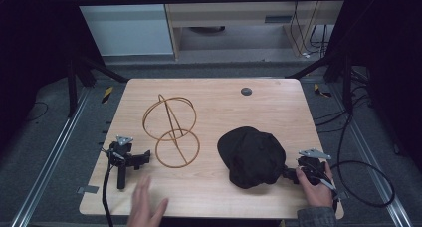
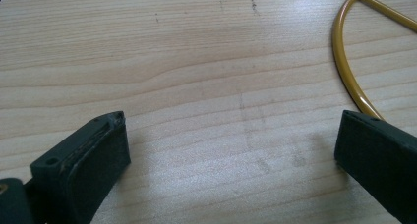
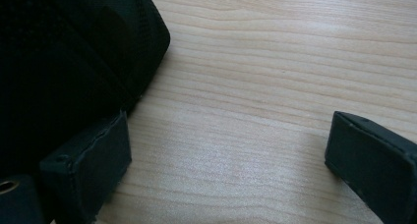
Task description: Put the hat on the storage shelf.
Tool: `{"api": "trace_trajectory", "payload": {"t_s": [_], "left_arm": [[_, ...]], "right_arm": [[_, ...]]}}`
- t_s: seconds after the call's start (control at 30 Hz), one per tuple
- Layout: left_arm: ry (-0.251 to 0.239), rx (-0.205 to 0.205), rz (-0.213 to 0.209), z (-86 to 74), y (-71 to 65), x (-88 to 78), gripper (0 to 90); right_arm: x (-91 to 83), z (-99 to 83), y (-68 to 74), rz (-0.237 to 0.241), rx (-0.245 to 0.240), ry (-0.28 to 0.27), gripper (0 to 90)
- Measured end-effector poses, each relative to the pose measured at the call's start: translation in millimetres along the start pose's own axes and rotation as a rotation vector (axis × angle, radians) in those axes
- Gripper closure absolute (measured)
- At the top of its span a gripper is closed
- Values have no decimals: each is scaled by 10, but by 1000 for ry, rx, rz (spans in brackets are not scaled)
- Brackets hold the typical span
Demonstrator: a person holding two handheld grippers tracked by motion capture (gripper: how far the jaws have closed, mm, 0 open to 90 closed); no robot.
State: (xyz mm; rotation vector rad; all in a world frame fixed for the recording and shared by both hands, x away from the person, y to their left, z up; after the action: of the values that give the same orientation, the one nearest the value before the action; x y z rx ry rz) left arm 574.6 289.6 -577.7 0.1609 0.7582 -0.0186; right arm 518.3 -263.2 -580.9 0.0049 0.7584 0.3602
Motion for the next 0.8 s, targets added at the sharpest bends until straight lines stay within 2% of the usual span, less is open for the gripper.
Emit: {"api": "trace_trajectory", "payload": {"t_s": [0.13, 0.2, 0.37, 0.5, 0.67, 0.8], "left_arm": [[0, 0, 0, 0, 0, 0, 0], [0, 0, 0, 0, 0, 0, 0], [0, -1, 0, 1, 0, 1, 0], [1, -2, 2, 0, 0, 0, 0], [3, -15, 15, -6, -2, -7, 0], [6, -33, 31, -13, -6, -15, 0]], "right_arm": [[-19, -17, 4, 0, -9, 2, 45], [-74, -45, 27, 3, -8, 19, 68], [-212, -64, 152, 12, -82, 24, 63], [-278, -32, 288, 27, -119, 30, 72], [-402, -34, 383, 36, -157, 41, 86], [-529, -30, 467, 63, -171, 34, 99]]}}
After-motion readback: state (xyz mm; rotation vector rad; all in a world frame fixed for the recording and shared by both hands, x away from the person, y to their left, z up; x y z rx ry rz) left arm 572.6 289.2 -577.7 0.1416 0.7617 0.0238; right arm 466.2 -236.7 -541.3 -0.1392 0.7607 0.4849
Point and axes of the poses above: each handheld gripper's, and its own axes: x roughly forward along the jaws, z roughly out of its top, y roughly to its left, the point moved 10 cm from there along x, roughly forward along the jaws, and after that the axes turned 10 degrees about z, right-handed, at the moved point
